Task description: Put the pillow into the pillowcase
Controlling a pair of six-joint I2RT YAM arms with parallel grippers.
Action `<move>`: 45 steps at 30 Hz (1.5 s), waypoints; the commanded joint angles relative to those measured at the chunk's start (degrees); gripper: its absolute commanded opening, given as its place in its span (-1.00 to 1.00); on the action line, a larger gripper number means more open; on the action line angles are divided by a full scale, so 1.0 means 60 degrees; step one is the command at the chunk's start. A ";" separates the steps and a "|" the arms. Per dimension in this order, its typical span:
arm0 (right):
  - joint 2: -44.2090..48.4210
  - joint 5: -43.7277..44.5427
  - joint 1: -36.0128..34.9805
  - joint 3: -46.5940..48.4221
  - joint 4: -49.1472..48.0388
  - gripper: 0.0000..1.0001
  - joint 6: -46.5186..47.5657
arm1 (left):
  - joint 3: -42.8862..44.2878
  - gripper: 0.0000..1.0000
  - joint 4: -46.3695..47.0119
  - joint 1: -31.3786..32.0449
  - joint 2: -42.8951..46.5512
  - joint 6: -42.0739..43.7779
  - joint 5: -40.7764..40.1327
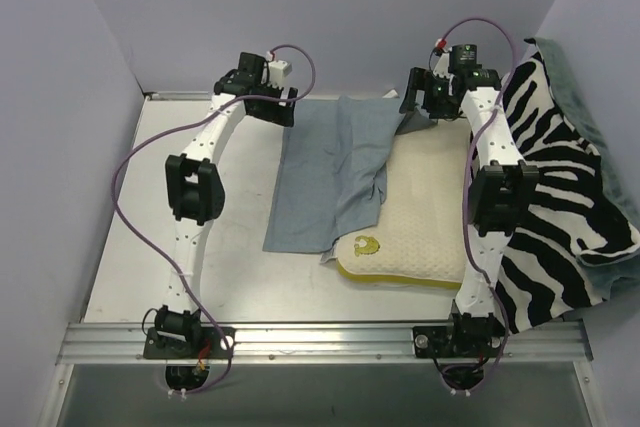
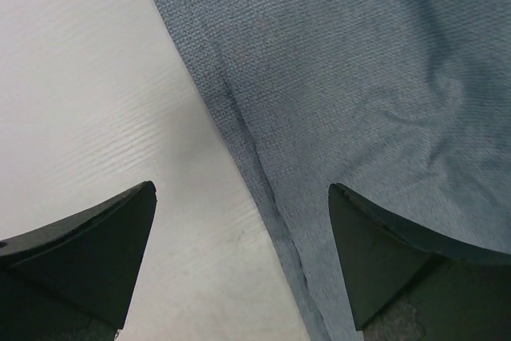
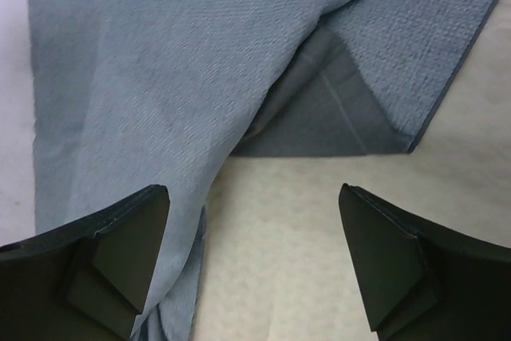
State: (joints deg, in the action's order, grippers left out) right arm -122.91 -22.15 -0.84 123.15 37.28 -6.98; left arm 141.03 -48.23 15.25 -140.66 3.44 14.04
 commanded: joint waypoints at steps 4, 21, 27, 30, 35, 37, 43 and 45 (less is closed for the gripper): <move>-0.1060 0.1551 -0.0036 0.0612 -0.1597 0.75 -0.0447 | 0.0504 0.95 0.1533 0.0008 -0.1076 -0.0471 -0.0670; -0.2279 0.0382 -0.0489 0.1286 -0.2419 -0.62 -0.0360 | 0.0972 0.87 0.2164 0.0915 -0.2294 0.0245 -0.2061; -0.1298 -0.0145 -0.0504 0.0498 -0.2521 -1.00 -0.0345 | 0.0840 0.21 0.2106 0.1356 -0.2221 0.0964 -0.2662; -0.0407 -0.0438 -0.0548 -0.0175 -0.2697 -1.00 -0.0272 | 0.0870 -0.51 0.1974 0.1356 -0.2206 0.1081 -0.2897; 0.0679 -0.0688 -0.0650 -0.0940 -0.3253 -1.00 -0.0154 | 0.1001 -1.00 0.1988 0.0844 -0.1607 0.0440 -0.2418; 0.1162 -0.0717 -0.0753 -0.0970 -0.3575 -1.00 -0.0169 | 0.1191 -1.00 0.2075 0.0332 -0.0949 -0.0308 -0.2021; 0.2072 -0.0630 -0.1426 -0.0810 -0.4747 -1.00 -0.0082 | -0.0518 -1.00 0.2193 -0.1115 0.2257 -0.0881 -0.1653; 0.2029 -0.0688 -0.1675 -0.0560 -0.4952 -1.00 0.0152 | -0.2113 -1.00 0.2179 -0.1542 0.3644 -0.0634 -0.1491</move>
State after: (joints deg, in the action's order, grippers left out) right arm -113.71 -24.86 -8.80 117.27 13.69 -8.23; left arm 133.34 -36.80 10.24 -135.98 0.69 3.60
